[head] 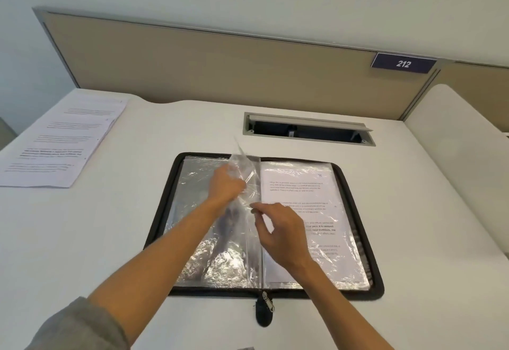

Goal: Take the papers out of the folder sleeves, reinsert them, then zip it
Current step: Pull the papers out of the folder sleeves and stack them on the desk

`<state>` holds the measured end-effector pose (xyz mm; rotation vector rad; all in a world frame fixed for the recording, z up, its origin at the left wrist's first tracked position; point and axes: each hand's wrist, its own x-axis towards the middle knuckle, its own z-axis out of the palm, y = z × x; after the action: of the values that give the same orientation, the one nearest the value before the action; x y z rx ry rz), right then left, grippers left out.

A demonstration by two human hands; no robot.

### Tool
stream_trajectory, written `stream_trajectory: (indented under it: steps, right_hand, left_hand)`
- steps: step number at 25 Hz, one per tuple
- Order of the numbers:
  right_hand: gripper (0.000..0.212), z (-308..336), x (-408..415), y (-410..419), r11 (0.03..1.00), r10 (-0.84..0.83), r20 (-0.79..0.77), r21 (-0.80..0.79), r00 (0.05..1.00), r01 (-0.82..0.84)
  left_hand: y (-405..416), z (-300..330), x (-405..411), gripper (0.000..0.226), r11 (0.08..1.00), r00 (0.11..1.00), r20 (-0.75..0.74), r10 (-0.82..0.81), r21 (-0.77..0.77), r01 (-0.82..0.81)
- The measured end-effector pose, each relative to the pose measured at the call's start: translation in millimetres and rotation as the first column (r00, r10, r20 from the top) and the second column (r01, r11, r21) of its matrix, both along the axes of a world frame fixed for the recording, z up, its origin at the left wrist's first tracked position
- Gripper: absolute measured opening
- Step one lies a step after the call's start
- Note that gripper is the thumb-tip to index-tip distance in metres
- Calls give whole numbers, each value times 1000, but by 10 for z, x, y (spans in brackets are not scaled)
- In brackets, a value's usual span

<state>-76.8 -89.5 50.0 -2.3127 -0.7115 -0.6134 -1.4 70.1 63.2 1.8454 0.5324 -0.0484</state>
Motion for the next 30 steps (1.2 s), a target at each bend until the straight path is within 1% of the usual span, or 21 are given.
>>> stream_trajectory:
  steps: [2, 4, 5, 6, 7, 8, 9, 10, 11, 12, 13, 14, 15, 16, 18, 21, 23, 25, 26, 28, 30]
  right_hand:
    - [17, 115, 88, -100, 967, -112, -72, 220, 991, 126]
    - [15, 206, 181, -256, 877, -191, -251, 390, 949, 280]
    - [15, 210, 230, -352, 832, -213, -360, 421, 909, 361]
    - [17, 175, 282, -453, 804, -230, -472, 400, 851, 439]
    - [25, 105, 325, -552, 799, -259, -581, 320, 771, 509]
    - [40, 5, 352, -644, 811, -322, -675, 164, 663, 561]
    - [61, -109, 356, -721, 824, -418, -732, -56, 538, 564]
    - [80, -212, 340, -774, 814, -517, -738, -267, 433, 516]
    - [94, -295, 315, -800, 784, -597, -711, -419, 372, 458]
    - [102, -359, 289, -805, 759, -643, -676, -502, 359, 414]
    - [107, -398, 268, -799, 750, -659, -649, -530, 380, 396]
    - [110, -427, 263, -792, 752, -659, -627, -525, 416, 399]
    - [113, -445, 276, -790, 758, -652, -610, -505, 450, 414]
    - [116, -444, 298, -793, 764, -645, -598, -474, 476, 438]
    - [116, -418, 352, -818, 785, -614, -582, -372, 534, 496]
    - [102, -427, 431, -893, 818, -522, -594, -145, 612, 557]
    - [97, -420, 502, -971, 802, -453, -649, 5, 612, 598]
    - [90, -381, 630, -1080, 759, -422, -693, 83, 584, 646]
    - [86, -355, 698, -1143, 744, -416, -711, 91, 566, 661]
    - [74, -305, 839, -1263, 732, -406, -755, 69, 515, 678]
    - [60, -260, 998, -1337, 740, -387, -784, 50, 486, 671]
  left_hand:
    - [324, -16, -18, 26, 983, 992, -123, 18, -180, -40]
    - [691, -40, -51, 20, 968, 970, -238, -50, -252, -12]
    - [865, -52, -66, 22, 966, 959, -277, -62, -257, -11]
    - [1021, -68, -70, 27, 969, 952, -300, -55, -245, -21]
    - [1168, -88, -57, 35, 977, 952, -305, -32, -211, -34]
    - [1277, -106, -37, 44, 984, 955, -297, -6, -171, -47]
    - [1342, -122, -20, 50, 994, 960, -279, 22, -98, -52]
    - [1374, -146, -1, 57, 999, 968, -248, 34, 39, -25]
    - [1359, -164, 5, 65, 966, 976, -217, 24, 255, 33]
    - [1289, -185, -7, 72, 871, 983, -181, -11, 481, 99]
    - [1180, -217, -34, 75, 754, 990, -121, -67, 644, 130]
    - [1027, -235, -73, 75, 673, 988, -53, -145, 727, 138]
    - [857, -264, -94, 73, 636, 972, -6, -235, 755, 158]
    - [665, -285, -121, 70, 612, 944, 8, -329, 763, 207]
    - [297, -405, -142, 65, 545, 870, -58, -490, 758, 358]
    - [-193, -573, -160, 79, 420, 737, -173, -654, 727, 543]
    - [-404, -672, -186, 86, 280, 631, -282, -722, 715, 640]
    - [-528, -774, -222, 83, 146, 554, -362, -749, 726, 672]
    - [-567, -811, -252, 80, 119, 546, -372, -751, 737, 666]
    - [-613, -823, -286, 77, 112, 557, -355, -751, 762, 637]
    - [-614, -817, -297, 81, 105, 561, -351, -749, 774, 624]
